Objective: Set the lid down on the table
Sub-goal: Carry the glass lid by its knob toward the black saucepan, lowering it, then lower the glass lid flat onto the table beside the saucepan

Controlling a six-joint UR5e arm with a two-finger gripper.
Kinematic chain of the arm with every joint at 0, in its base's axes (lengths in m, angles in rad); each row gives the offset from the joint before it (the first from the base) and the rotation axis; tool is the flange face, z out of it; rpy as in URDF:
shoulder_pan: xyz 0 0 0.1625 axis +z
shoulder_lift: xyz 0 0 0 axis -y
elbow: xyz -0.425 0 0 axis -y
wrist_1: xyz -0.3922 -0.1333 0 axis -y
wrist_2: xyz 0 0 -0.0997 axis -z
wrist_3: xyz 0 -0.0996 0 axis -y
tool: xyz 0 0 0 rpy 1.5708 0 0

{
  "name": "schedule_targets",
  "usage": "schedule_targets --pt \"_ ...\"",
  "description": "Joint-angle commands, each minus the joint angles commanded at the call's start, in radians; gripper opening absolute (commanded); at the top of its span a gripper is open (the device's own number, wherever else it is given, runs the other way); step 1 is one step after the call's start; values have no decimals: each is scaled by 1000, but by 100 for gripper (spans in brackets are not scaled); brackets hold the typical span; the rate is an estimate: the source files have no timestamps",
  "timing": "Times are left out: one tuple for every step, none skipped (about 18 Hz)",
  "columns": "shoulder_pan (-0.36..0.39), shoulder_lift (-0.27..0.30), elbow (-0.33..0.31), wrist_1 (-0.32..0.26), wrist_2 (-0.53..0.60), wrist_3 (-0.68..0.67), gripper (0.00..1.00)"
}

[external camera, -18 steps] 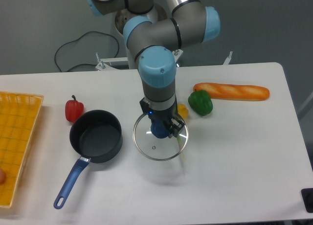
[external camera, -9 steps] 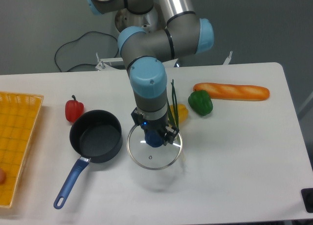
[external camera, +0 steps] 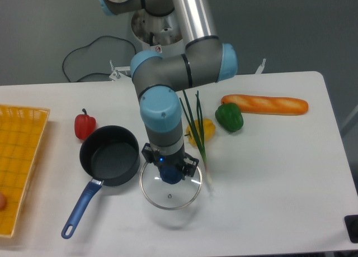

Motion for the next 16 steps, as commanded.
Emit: schedule_targets --pt "0 -5 0 0 0 0 57" --pt "-2 -12 0 3 0 -2 57" --pt "-2 -18 0 11 0 0 57" --pt "-6 -26 0 17 0 -2 57" --pt "-9 -31 0 24 0 -2 57" --pt "-11 -35 0 26 -2 0 57" --pt "-11 -41 0 26 -2 3 57" --pt "-11 -48 0 28 -3 5 57" --pt "-11 -54 0 34 -8 5 57" --pt "-12 -58 0 41 -12 5 57" --pt "-11 -61 2 44 -14 5 57" --pt "-12 -64 2 44 -12 6 57" --pt "-12 -65 2 44 -14 6 57" --pt "-12 -68 3 46 -14 8 57" --pt "-12 -71 5 46 -14 8 57" --pt "-12 -75 6 46 -12 8 57"
